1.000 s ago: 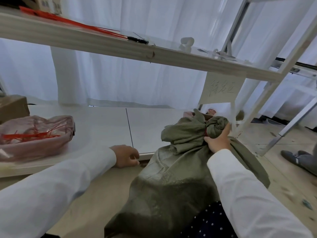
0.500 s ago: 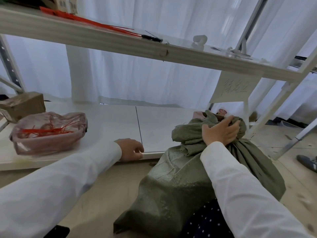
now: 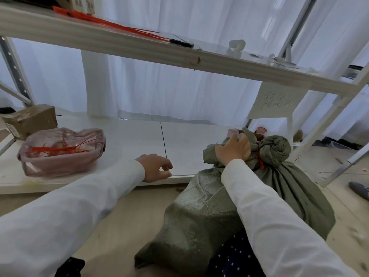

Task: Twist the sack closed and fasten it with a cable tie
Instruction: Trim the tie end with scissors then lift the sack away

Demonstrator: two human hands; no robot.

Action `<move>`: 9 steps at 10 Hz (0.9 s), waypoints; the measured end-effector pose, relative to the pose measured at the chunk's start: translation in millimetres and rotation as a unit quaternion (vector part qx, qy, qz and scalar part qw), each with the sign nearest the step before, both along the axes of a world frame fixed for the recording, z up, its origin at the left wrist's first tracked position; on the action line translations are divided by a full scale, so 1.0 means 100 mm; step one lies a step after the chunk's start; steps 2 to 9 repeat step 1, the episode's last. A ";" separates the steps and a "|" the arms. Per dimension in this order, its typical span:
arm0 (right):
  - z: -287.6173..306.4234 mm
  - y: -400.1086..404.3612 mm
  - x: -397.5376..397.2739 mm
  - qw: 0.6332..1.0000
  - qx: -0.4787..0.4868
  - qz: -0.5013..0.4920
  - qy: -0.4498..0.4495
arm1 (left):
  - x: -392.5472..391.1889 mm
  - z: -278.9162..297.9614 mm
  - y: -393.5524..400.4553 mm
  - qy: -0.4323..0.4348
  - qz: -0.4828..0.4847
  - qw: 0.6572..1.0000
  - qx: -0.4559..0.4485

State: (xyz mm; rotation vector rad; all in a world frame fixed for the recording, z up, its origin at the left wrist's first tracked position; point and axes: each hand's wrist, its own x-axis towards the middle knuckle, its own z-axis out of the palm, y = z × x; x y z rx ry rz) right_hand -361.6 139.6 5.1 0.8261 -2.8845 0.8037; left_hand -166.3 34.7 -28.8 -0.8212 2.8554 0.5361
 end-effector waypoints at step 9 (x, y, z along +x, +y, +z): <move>0.17 -0.07 0.18 0.996 -0.042 0.073 -0.037 | 0.05 0.15 -0.02 0.074 0.025 0.997 -0.021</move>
